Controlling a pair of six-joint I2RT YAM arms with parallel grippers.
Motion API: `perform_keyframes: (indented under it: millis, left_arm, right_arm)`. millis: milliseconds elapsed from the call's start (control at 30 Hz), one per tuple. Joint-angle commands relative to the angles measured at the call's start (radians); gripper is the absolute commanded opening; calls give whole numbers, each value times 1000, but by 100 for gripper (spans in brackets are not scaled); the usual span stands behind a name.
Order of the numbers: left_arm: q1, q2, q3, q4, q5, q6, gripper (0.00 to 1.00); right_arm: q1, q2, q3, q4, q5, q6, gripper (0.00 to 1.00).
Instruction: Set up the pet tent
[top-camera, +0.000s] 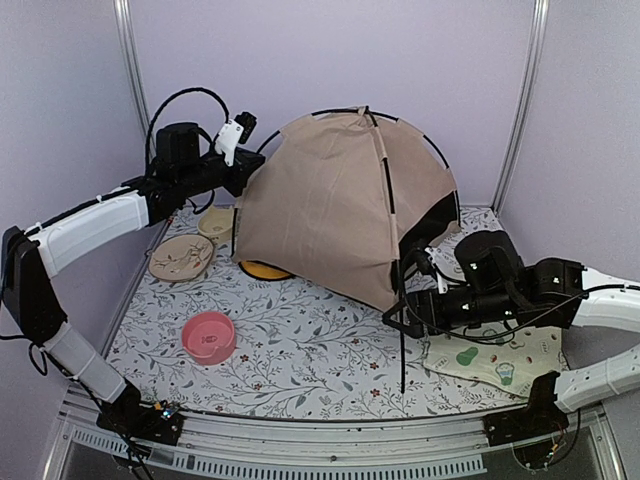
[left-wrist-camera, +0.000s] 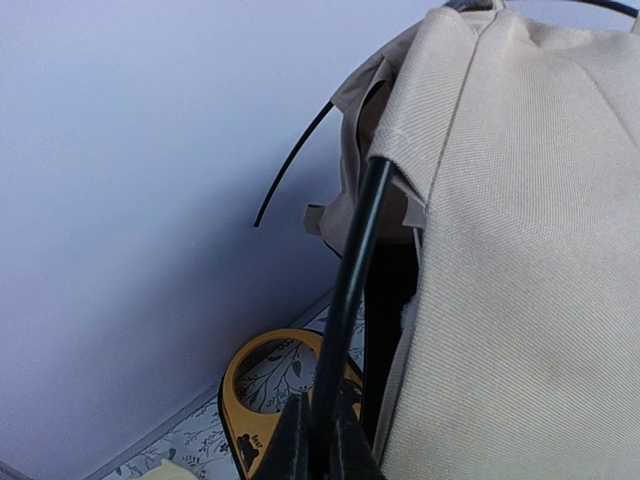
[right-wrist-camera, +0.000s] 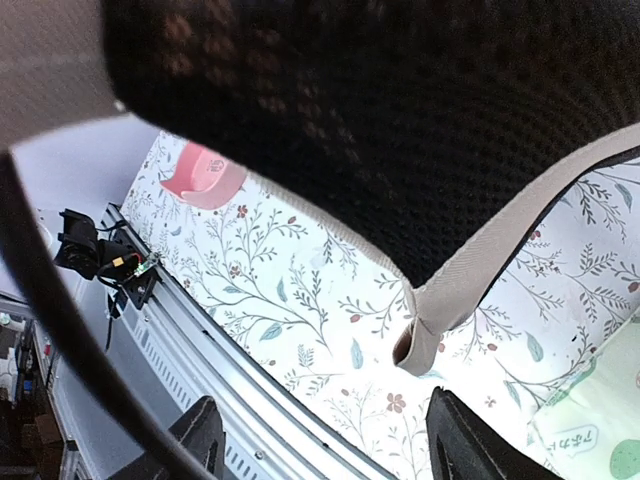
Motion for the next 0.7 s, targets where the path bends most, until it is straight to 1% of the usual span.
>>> perform_keyframes:
  millis: [0, 167, 433, 533, 667]
  left_arm:
    - [21, -30, -5, 101, -22, 19, 0]
    - [20, -29, -4, 106, -57, 31, 0]
    - [21, -20, -9, 123, -85, 36, 0]
    - [21, -18, -9, 127, -91, 35, 0]
    - [20, -18, -11, 127, -92, 36, 0]
  right_arm:
    - [5, -23, 60, -87, -22, -19, 69]
    - [11, -21, 57, -108, -83, -22, 58]
    - [74, 16, 3, -36, -160, -17, 42]
    - [81, 36, -10, -4, -182, -18, 41]
    - [96, 54, -12, 24, -163, -12, 41]
